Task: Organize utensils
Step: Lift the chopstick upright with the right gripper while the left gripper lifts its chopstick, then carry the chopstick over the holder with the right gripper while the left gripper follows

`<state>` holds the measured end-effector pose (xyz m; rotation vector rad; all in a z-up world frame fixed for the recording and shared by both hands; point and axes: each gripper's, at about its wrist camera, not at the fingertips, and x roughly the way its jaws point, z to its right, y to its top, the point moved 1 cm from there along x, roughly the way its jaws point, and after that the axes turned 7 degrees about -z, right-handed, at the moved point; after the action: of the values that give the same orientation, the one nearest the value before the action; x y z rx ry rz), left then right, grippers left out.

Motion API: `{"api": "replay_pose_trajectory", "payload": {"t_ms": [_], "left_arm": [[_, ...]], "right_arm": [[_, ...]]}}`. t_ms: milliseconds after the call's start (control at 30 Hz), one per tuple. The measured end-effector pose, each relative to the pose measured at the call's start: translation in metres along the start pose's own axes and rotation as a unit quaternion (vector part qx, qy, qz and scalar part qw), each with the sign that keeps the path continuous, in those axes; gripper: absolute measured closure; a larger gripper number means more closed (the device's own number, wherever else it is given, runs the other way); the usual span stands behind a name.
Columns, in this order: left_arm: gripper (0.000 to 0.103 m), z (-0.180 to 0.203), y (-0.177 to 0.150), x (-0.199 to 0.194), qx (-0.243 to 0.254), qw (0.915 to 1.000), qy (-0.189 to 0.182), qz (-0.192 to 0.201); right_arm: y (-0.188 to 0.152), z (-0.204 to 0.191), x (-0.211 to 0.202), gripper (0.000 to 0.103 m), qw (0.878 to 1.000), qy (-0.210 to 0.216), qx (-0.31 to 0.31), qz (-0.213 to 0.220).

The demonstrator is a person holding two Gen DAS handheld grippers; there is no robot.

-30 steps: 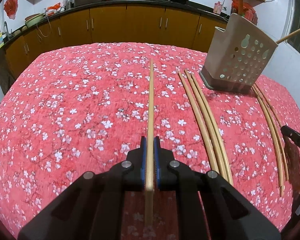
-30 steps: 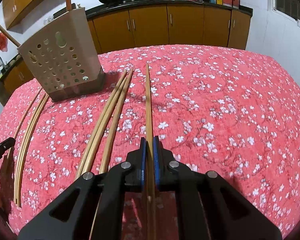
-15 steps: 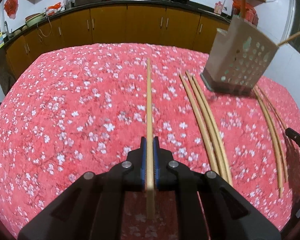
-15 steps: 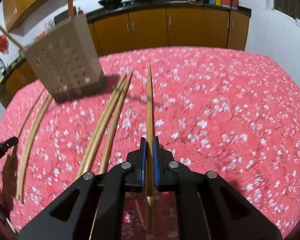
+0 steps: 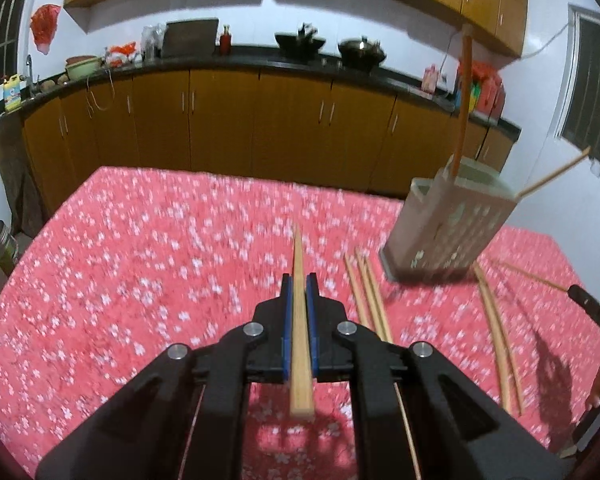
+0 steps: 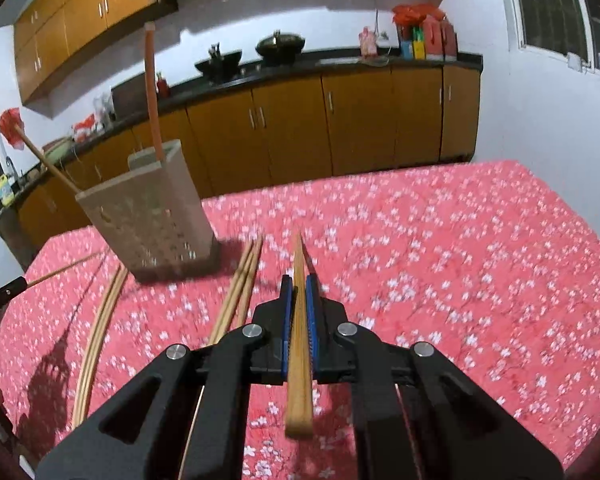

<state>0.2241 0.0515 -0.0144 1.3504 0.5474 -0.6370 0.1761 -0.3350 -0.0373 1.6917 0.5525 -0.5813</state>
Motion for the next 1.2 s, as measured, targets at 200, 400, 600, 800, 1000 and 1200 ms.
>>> {"api": "replay_pose_trajectory", "payload": {"t_ms": [200, 400, 600, 800, 1000, 1200], "left_arm": [[0.095, -0.001, 0.017, -0.027, -0.021, 0.9983, -0.017, 0.051], [0.095, -0.004, 0.028, -0.043, -0.024, 0.9963, -0.024, 0.079], [0.095, -0.002, 0.034, -0.047, -0.024, 0.9955, -0.028, 0.087], [0.095, 0.007, 0.038, -0.056, -0.014, 0.9942, -0.048, 0.095], [0.095, 0.024, 0.046, -0.078, 0.005, 0.9896, -0.099, 0.104], [0.095, 0.049, 0.053, -0.107, 0.041, 0.9815, -0.143, 0.12]], "right_arm": [[0.016, -0.001, -0.016, 0.095, 0.999, 0.001, 0.003, 0.046], [0.022, -0.003, -0.019, 0.095, 0.998, 0.002, 0.004, 0.06], [0.025, -0.005, -0.021, 0.095, 0.998, 0.005, -0.001, 0.066], [0.032, -0.007, -0.034, 0.096, 0.996, 0.031, 0.003, 0.079], [0.047, -0.018, -0.062, 0.096, 0.991, 0.105, 0.0, 0.086], [0.063, -0.041, -0.094, 0.096, 0.977, 0.188, -0.032, 0.098]]}}
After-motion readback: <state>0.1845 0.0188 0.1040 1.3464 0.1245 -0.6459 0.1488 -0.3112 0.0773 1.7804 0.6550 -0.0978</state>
